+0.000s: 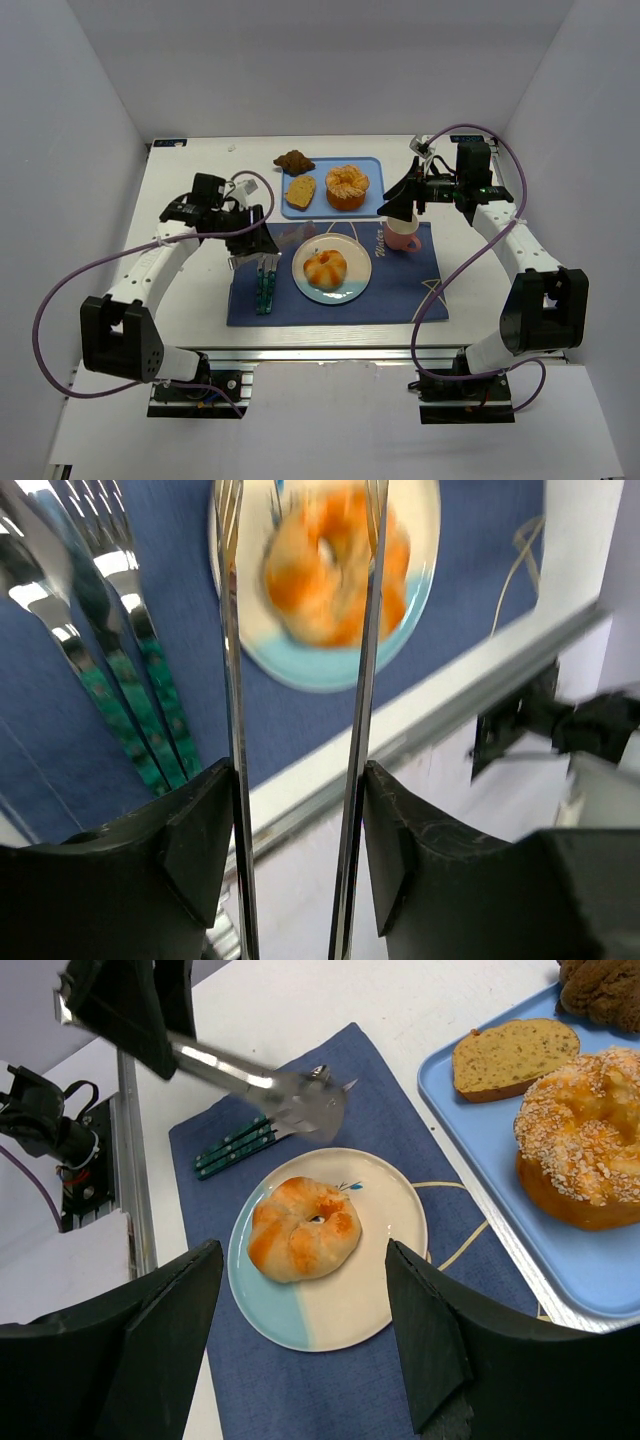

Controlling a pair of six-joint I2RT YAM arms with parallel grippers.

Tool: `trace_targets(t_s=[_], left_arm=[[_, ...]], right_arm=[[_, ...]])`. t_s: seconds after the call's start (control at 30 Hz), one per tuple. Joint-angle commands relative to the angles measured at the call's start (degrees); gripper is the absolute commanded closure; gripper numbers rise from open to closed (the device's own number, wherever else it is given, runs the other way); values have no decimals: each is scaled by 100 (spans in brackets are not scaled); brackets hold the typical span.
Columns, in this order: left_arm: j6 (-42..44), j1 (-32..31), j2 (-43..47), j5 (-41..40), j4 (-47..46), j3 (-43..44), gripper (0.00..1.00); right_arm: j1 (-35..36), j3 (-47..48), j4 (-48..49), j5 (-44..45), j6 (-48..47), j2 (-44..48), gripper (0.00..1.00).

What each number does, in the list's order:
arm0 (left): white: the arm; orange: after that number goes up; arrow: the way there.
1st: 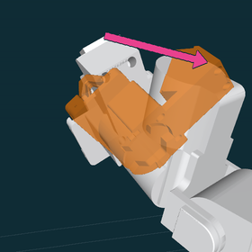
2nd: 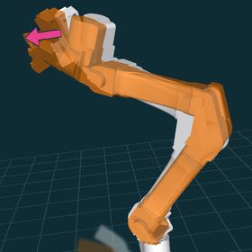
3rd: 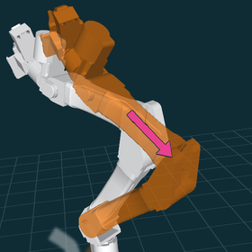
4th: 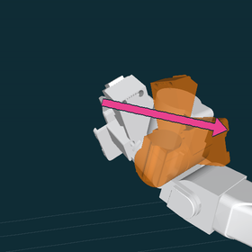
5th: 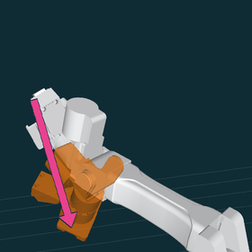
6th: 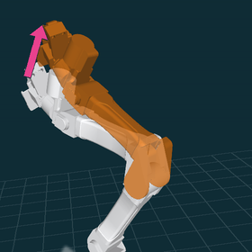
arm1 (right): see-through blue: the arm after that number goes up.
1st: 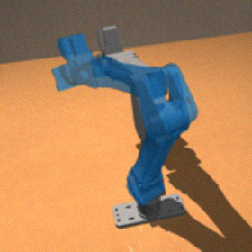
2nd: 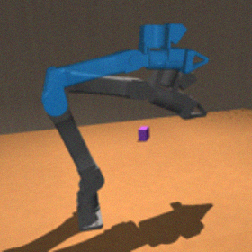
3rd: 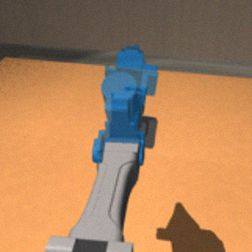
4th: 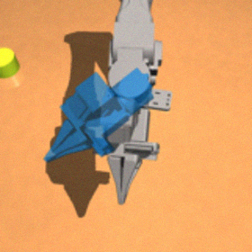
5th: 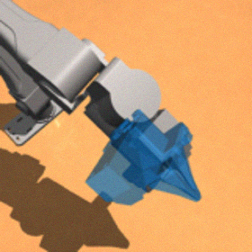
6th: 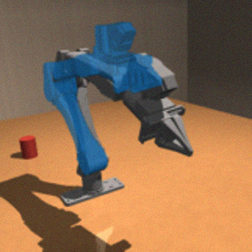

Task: Place the bread

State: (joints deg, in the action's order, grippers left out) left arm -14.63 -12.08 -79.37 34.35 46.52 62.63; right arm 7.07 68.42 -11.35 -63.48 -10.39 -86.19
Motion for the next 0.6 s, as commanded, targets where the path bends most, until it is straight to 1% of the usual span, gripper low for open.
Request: trace_targets(t_s=[0.0, 0.07, 0.1, 0.17, 0.2, 0.27, 0.3, 0.33, 0.43, 0.57], left_arm=[[-363, 109, 309, -385, -563, 530, 39], [-566, 109, 177, -446, -793, 802, 40], [-784, 109, -50, -464, -1029, 882, 40], [-1092, 109, -323, -526, -1206, 1101, 40], [-1242, 100, -594, -508, -1538, 1224, 40], [-1654, 109, -859, -395, -1925, 1287, 40], [-1718, 100, -1026, -359, -2023, 1496, 40], [-1736, 91, -1393, -367, -1998, 1654, 40], [-1771, 39, -2044, -446, -1875, 2287, 40], [-1762, -23, -2653, -368, -1778, 2912, 38]], right_arm=[[-48, 13, 151, -164, 28, 182, 28], [-39, 13, 168, -173, 20, 164, 28], [-39, 22, 169, -182, 28, 156, 28], [-39, 22, 177, -191, 37, 147, 28], [-39, 22, 177, -191, 37, 147, 28], [-39, 22, 186, -200, 37, 155, 28], [-39, 13, 186, -200, 37, 173, 28], [-39, 4, 186, -200, 37, 182, 28], [-39, -13, 169, -191, 28, 199, 28], [-39, -48, 177, -182, 37, 217, 28]])
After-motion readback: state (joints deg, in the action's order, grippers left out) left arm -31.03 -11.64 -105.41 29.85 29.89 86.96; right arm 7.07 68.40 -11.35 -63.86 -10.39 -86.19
